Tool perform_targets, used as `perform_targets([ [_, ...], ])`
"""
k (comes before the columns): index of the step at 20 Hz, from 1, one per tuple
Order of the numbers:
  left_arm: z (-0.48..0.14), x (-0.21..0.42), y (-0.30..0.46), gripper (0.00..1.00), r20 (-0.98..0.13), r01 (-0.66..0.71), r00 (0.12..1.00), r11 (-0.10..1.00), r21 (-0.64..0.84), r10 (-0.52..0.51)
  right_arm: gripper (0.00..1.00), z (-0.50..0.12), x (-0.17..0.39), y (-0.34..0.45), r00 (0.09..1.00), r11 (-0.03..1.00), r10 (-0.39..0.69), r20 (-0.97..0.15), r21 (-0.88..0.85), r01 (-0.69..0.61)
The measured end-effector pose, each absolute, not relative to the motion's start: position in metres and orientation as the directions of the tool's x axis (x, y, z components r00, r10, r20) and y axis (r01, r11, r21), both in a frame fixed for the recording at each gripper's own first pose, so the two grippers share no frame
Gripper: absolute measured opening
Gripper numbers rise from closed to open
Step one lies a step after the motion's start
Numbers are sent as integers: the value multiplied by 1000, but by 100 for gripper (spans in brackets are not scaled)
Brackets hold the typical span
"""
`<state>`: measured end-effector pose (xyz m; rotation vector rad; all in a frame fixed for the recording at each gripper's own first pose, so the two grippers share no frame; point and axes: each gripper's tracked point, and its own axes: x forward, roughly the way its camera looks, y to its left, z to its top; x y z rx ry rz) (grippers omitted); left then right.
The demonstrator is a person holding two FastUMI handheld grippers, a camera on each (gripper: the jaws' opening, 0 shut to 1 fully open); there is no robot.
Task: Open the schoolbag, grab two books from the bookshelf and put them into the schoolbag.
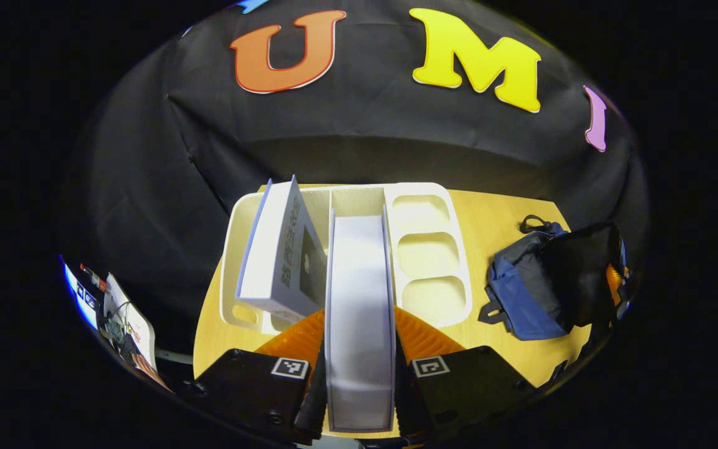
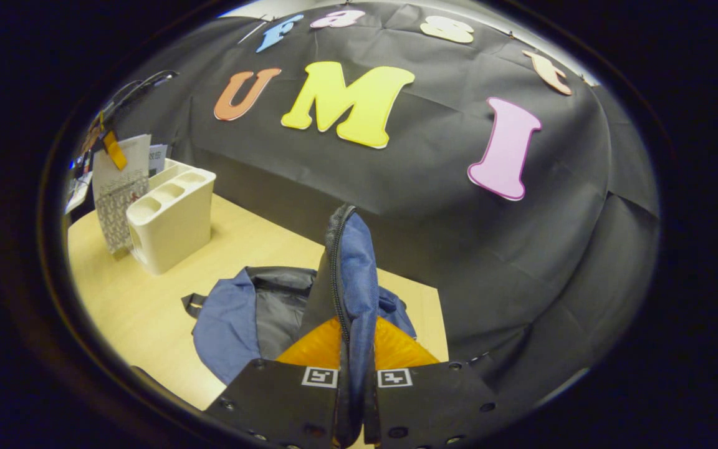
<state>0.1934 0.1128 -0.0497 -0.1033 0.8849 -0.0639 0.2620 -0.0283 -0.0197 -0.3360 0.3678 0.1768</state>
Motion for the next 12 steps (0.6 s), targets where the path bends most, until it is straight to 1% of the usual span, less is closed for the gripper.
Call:
perform_targets([
  [3,-48,157,123,46,-747,-9,655,986,-165,-119,8,-21,260,-24,915,930,106,-390,-287,-230],
  [7,-62,112,129,45,-737,-46,654,963,-266,-172,8,-27,258,-21,902,933,96,-422,-278,-229],
  [10,-71,94,127,46,-712,-82,661,920,-382,-236,8,-29,259,-18,892,931,84,-444,-283,-229],
  [11,-72,89,127,44,-701,-96,665,901,-423,-258,8,-29,259,-18,889,931,81,-451,-284,-230],
  [12,-74,84,127,45,-691,-111,668,881,-460,-277,8,-29,259,-18,886,930,78,-457,-287,-230],
])
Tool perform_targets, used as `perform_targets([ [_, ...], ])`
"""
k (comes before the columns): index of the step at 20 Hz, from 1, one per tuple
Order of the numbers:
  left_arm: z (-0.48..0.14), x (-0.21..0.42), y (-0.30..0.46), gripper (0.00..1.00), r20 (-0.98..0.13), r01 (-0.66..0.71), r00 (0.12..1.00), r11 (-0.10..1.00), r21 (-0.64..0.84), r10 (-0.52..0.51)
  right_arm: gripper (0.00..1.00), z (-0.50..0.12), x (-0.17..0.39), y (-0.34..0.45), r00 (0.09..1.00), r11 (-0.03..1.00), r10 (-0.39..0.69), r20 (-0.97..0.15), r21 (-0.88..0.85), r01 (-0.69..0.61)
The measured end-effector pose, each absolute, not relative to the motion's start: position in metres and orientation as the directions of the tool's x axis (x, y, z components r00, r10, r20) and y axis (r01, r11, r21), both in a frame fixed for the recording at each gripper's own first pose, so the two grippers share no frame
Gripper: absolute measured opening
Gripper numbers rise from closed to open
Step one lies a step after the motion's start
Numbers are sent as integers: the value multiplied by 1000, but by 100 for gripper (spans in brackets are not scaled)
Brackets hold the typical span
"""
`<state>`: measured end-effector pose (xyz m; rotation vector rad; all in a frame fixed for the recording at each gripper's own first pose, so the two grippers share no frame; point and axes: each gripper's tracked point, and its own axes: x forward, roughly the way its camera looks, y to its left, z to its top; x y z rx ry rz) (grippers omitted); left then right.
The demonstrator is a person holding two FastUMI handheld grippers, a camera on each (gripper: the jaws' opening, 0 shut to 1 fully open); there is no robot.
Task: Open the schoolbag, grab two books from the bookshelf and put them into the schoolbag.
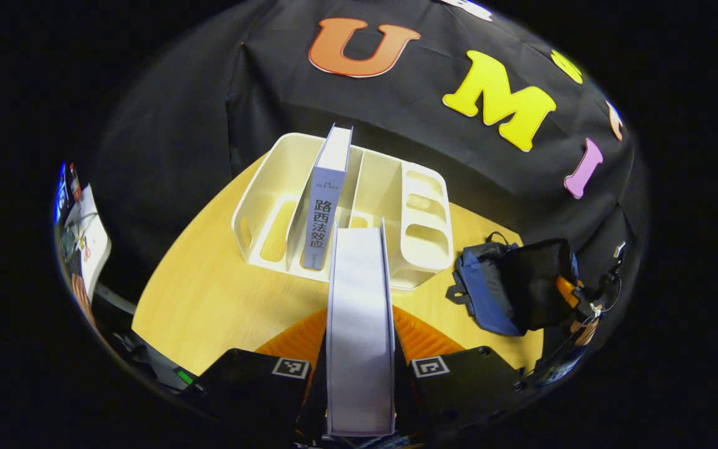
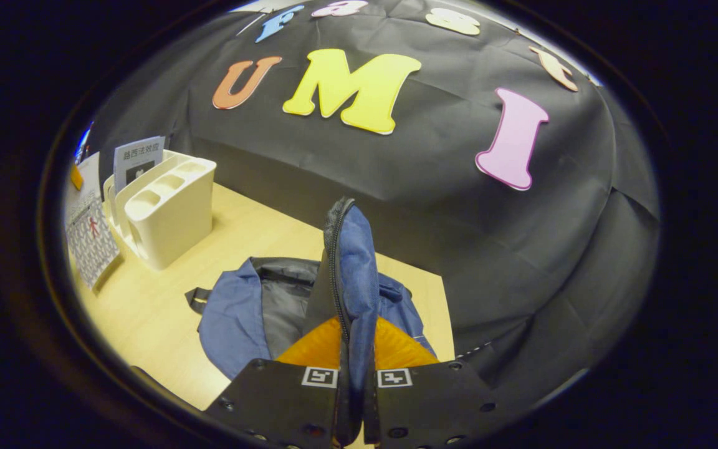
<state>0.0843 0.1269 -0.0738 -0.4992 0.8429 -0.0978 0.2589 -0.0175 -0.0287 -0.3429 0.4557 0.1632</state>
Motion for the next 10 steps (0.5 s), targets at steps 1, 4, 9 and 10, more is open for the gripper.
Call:
perform_targets([
  [1,-75,83,126,45,-674,-117,676,861,-496,-296,8,-29,260,-17,884,928,74,-461,-293,-231],
  [4,-76,80,114,44,-626,-121,698,804,-582,-348,8,-24,260,-15,882,922,62,-467,-311,-230],
  [9,-67,81,72,46,-528,-77,723,707,-703,-446,8,-20,259,-15,883,915,57,-466,-329,-232],
  [10,-65,83,64,44,-510,-68,725,690,-721,-462,8,-19,258,-16,882,914,60,-468,-328,-236],
])
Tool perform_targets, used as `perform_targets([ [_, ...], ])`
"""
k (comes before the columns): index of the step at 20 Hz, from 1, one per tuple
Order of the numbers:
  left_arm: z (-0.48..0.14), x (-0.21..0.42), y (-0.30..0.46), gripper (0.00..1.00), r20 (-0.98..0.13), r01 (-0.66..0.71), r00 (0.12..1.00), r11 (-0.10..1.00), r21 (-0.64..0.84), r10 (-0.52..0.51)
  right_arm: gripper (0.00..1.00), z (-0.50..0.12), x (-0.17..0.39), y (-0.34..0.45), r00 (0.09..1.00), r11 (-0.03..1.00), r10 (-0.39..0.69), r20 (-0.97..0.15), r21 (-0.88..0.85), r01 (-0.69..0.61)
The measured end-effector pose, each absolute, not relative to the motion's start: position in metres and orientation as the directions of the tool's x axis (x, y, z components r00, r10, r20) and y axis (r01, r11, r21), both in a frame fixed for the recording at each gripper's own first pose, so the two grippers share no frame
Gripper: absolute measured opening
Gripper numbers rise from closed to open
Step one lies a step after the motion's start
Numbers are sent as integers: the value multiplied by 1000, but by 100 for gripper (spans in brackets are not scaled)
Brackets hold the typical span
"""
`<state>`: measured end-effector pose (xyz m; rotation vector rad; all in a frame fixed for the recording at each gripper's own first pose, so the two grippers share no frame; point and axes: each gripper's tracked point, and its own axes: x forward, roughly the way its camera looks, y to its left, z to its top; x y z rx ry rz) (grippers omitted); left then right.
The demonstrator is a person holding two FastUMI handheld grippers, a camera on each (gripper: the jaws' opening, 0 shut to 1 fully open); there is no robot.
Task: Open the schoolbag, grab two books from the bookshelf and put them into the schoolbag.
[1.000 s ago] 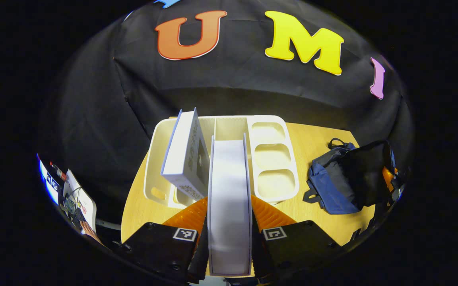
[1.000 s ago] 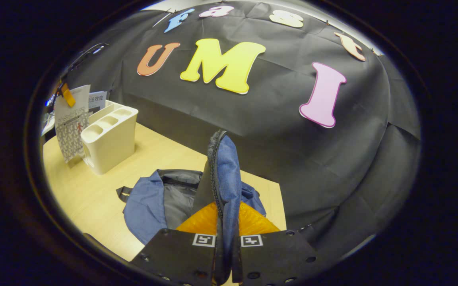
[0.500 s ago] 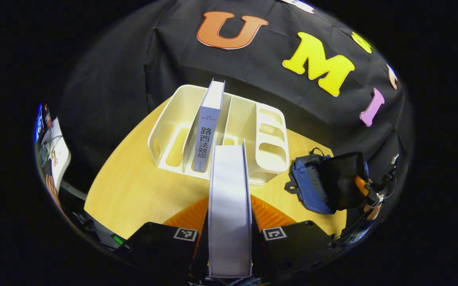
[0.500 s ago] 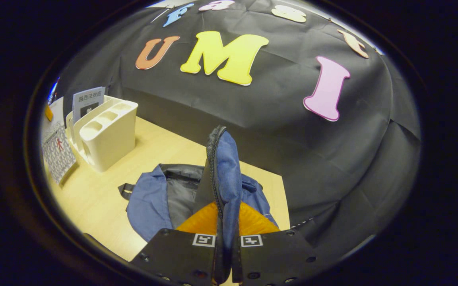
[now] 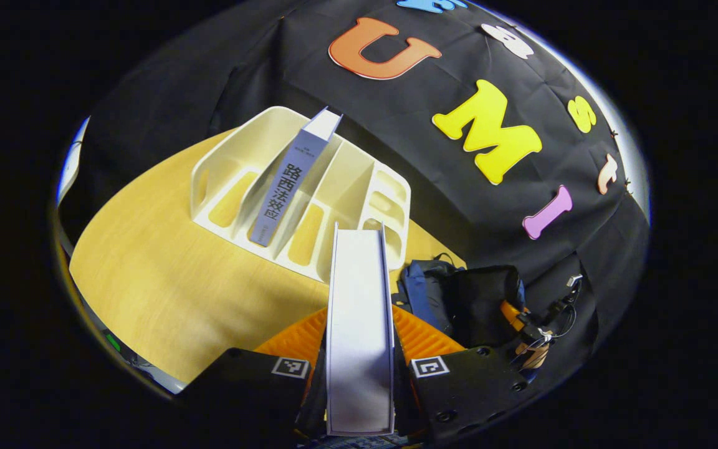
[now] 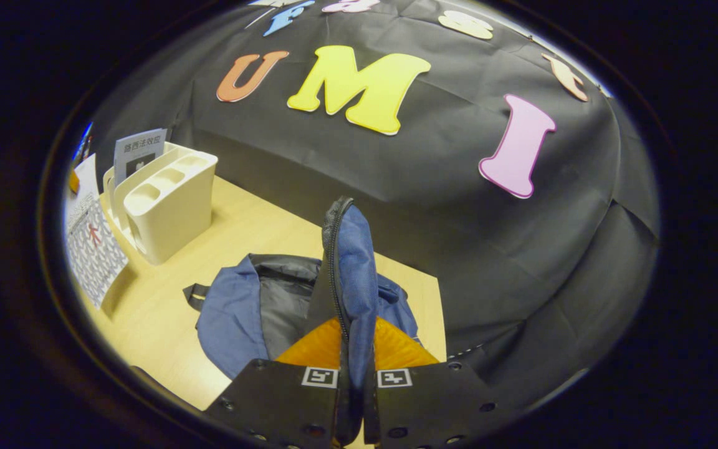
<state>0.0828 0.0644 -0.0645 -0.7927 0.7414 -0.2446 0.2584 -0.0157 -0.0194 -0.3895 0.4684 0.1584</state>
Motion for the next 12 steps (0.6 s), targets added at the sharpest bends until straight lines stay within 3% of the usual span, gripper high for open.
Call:
perform_targets([
  [12,-38,132,-63,45,-362,28,748,572,-820,-556,8,-6,265,-23,875,916,99,-474,-300,-267],
])
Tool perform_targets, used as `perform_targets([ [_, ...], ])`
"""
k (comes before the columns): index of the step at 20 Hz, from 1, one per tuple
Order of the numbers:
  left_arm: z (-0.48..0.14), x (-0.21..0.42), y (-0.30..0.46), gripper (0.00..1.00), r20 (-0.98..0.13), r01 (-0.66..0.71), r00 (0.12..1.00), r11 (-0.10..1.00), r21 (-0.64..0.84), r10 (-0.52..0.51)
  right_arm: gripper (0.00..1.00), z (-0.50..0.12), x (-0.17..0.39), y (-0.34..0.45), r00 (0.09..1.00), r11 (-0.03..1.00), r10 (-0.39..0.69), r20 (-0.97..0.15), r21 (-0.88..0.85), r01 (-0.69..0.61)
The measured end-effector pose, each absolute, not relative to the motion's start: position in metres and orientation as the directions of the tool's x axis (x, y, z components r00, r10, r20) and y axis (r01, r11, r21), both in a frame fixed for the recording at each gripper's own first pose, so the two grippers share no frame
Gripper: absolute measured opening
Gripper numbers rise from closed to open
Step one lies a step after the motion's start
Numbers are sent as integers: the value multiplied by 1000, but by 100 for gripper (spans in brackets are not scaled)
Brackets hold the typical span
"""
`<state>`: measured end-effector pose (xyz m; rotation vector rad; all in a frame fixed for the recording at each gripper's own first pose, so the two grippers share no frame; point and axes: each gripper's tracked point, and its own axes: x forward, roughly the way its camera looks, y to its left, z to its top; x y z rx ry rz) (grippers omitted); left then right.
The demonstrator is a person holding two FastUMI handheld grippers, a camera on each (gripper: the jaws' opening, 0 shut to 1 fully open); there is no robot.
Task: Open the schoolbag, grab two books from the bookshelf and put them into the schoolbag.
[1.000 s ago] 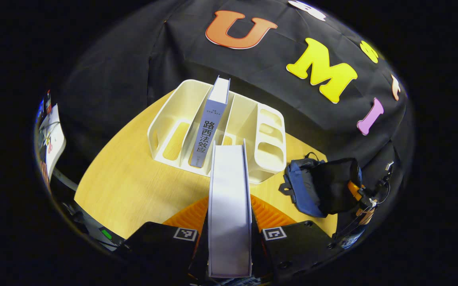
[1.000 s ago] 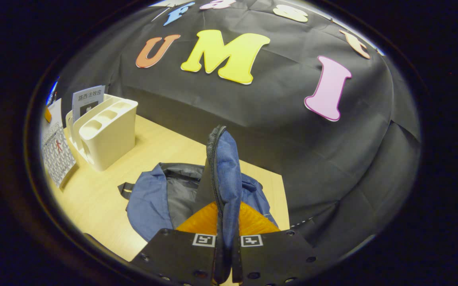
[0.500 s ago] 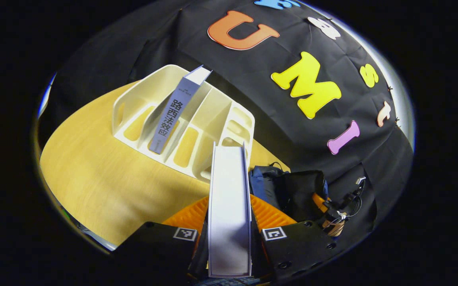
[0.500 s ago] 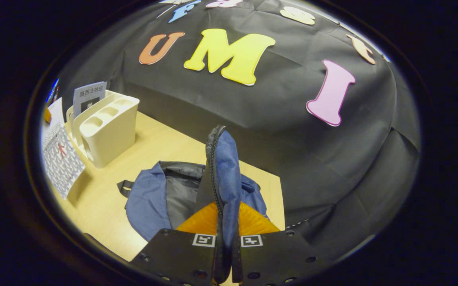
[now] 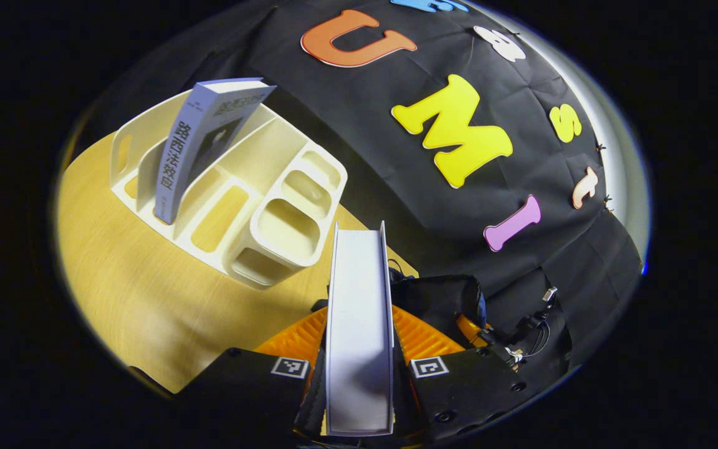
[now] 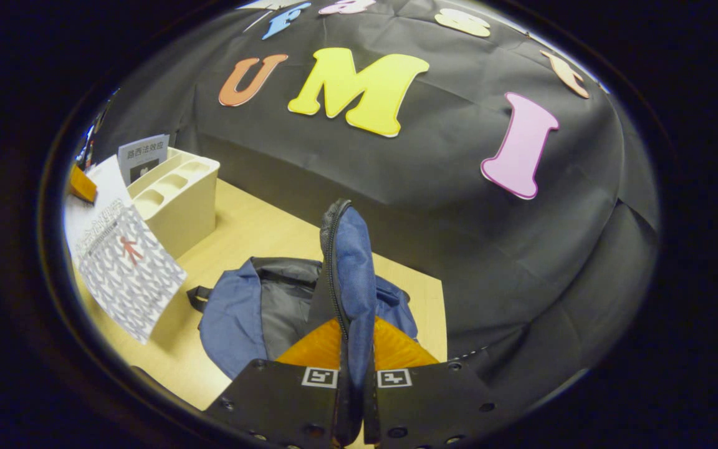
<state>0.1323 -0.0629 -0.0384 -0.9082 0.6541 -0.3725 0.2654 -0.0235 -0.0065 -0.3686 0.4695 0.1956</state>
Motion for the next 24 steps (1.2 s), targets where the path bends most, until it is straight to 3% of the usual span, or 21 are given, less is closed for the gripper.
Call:
perform_targets([
  [12,-21,227,-216,45,-259,65,725,438,-897,-638,8,26,274,-44,892,938,95,-442,-262,-229],
  [20,-86,279,-292,46,-298,-50,700,372,-927,-649,8,36,279,-40,902,943,105,-420,-247,-225],
  [24,-109,282,-313,46,-314,-45,700,400,-916,-641,8,41,279,-34,907,943,114,-405,-244,-228],
])
